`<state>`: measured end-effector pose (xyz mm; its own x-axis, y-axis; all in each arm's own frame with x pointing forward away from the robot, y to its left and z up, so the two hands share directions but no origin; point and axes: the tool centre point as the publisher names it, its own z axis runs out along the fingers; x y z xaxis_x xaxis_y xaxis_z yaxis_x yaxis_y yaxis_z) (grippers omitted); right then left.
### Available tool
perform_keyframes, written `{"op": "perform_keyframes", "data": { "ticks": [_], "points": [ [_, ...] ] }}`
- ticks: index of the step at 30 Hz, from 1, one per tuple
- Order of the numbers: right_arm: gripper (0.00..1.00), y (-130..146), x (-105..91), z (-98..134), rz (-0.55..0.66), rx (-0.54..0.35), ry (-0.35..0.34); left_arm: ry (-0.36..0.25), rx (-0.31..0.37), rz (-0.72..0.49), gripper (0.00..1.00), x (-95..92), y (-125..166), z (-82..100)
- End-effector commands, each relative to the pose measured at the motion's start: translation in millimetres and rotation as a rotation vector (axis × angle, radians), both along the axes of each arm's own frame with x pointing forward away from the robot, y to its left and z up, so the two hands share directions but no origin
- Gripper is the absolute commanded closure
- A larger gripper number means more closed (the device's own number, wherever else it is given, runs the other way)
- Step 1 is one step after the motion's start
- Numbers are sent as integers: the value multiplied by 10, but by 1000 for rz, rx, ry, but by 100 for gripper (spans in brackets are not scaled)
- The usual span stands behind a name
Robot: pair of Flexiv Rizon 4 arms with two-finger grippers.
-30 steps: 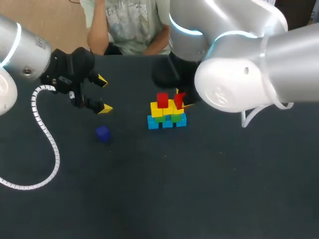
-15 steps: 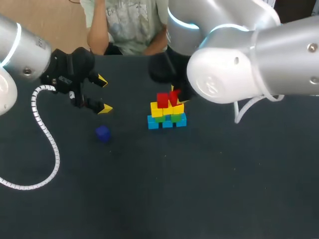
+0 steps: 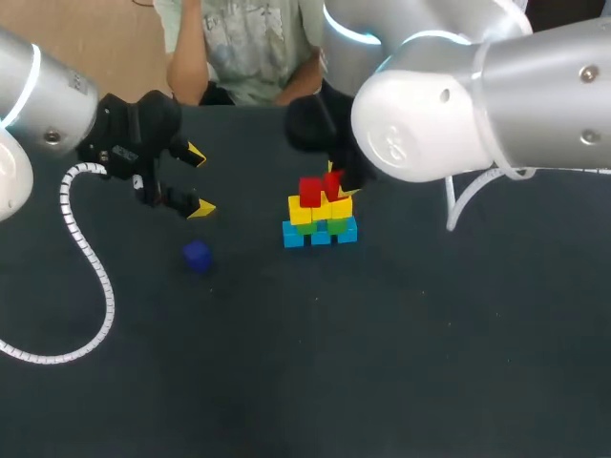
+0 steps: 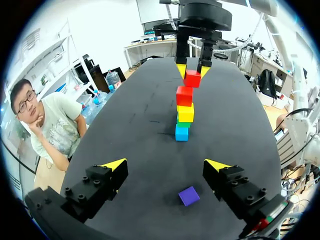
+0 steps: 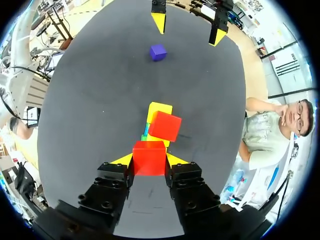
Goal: Place the blue cubes, place green cubes on the blue cubes, place the yellow cubes on the green cubes, then place the red cubes on the yellow cubes, and place purple cube on the red cubes.
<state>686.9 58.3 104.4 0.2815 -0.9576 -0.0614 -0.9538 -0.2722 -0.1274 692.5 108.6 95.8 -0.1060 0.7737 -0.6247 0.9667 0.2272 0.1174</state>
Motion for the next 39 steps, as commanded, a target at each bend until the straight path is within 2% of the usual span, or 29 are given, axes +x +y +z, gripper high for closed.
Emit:
{"op": "perform_keyframes", "data": {
  "ticks": [1, 21, 39],
  "points": [
    [100, -2, -5, -4, -4, -3, 5, -1, -3, -3, 0, 6, 9, -9],
    [100, -28, -46, -49, -14, -15, 32, -1, -3, -3, 0, 6, 9, -9],
    [100, -4, -101, 30, -48, -8, 64, -1, -3, -3, 0, 6, 9, -9]
  ]
}}
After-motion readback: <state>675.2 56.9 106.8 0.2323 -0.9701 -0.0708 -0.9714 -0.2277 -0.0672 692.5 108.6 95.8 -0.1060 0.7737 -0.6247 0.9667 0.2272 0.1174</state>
